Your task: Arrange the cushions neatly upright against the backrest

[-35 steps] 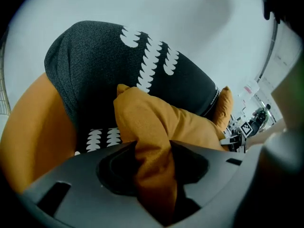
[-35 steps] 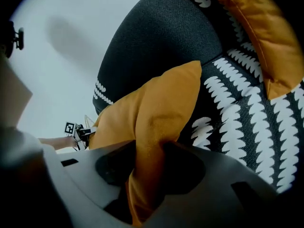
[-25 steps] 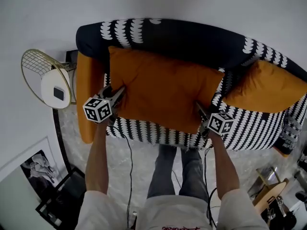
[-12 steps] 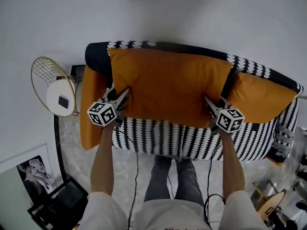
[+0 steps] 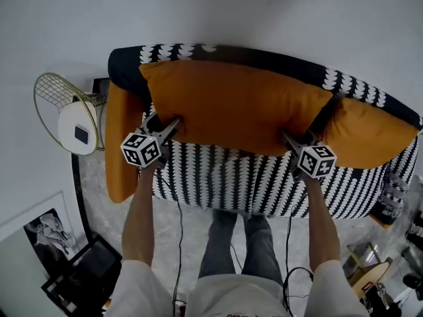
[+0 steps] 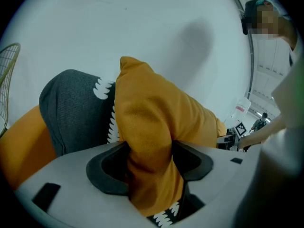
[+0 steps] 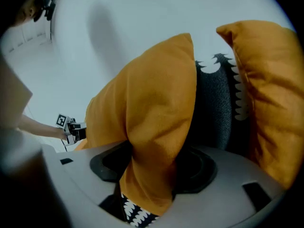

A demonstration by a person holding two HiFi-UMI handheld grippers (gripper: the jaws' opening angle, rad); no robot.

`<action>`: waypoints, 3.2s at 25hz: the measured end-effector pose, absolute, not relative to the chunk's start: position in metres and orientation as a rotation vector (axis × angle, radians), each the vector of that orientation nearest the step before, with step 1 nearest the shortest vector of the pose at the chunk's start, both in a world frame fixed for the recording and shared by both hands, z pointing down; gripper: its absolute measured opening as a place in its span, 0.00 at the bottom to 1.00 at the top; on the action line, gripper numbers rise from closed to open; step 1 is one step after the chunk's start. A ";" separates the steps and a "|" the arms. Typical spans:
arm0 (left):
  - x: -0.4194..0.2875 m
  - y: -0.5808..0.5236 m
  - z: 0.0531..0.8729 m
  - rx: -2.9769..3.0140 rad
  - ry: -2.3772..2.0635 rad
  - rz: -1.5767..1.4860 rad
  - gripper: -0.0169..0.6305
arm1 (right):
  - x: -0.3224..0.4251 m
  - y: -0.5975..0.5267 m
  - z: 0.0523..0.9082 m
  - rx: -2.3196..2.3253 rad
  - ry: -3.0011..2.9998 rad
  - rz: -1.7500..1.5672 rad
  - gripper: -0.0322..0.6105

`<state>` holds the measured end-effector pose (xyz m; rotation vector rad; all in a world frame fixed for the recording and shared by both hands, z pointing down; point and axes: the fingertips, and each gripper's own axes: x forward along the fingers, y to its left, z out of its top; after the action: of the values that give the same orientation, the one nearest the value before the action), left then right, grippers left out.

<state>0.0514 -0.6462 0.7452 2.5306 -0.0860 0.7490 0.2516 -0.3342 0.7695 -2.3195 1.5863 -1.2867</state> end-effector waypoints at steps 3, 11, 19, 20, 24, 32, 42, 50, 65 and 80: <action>0.053 -0.651 0.762 2.518 -0.083 0.752 0.46 | 0.262 -0.339 0.782 -2.366 1.588 -1.274 0.53; 0.048 -0.658 0.775 2.500 -0.140 0.739 0.51 | 0.262 -0.341 0.791 -2.396 1.567 -1.247 0.60; 0.009 -0.654 0.767 2.488 -0.247 0.812 0.55 | 0.251 -0.313 0.774 -2.439 1.528 -1.237 0.64; 0.001 -0.653 0.764 2.487 -0.267 0.808 0.55 | 0.249 -0.305 0.772 -2.448 1.507 -1.237 0.64; -0.013 -0.644 0.742 2.520 -0.296 0.772 0.55 | 0.234 -0.287 0.758 -2.473 1.477 -1.221 0.64; 0.016 -0.590 0.676 2.632 -0.267 0.604 0.55 | 0.194 -0.295 0.702 -2.475 1.527 -1.106 0.63; 0.052 -0.510 0.565 2.803 -0.155 0.437 0.08 | 0.181 -0.298 0.585 -2.523 1.676 -0.794 0.09; 0.051 -0.433 0.485 2.920 -0.118 0.371 0.07 | 0.160 -0.293 0.490 -2.462 1.797 -0.556 0.09; -0.052 -0.323 0.432 2.960 -0.118 0.324 0.07 | 0.023 -0.237 0.426 -2.429 2.008 -0.473 0.09; -0.170 -0.246 0.419 2.993 -0.070 0.279 0.07 | -0.102 -0.156 0.416 -2.514 1.941 -0.420 0.09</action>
<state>-0.1700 -0.2459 0.4192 2.9934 -0.0703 0.2792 -0.1018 -0.1564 0.4163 -2.5136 1.9414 -0.4201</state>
